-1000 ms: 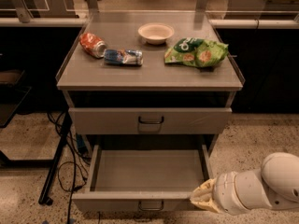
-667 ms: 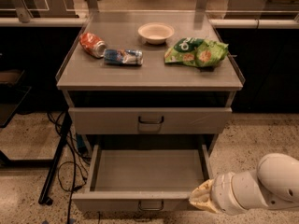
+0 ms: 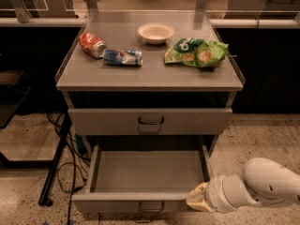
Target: Close middle drawer
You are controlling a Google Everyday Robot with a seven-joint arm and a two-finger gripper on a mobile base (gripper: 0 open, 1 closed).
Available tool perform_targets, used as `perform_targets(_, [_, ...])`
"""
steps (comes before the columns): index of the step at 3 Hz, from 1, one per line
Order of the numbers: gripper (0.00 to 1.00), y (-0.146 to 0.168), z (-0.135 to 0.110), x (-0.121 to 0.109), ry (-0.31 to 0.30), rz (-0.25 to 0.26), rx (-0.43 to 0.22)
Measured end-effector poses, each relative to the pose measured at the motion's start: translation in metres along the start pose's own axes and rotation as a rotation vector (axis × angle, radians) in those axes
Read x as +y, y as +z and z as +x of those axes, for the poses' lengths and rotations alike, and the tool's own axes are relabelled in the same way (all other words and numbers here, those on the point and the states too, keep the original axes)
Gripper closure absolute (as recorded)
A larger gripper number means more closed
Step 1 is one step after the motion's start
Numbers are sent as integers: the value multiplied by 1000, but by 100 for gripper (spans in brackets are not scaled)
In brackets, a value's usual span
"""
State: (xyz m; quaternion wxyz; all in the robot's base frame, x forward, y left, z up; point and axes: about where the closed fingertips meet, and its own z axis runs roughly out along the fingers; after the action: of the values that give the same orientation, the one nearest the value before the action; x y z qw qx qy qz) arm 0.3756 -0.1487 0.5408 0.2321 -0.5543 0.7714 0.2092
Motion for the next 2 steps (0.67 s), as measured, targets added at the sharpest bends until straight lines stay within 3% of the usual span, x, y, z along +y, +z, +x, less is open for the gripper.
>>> perform_targets(2, [100, 48, 26, -9, 52, -57, -22])
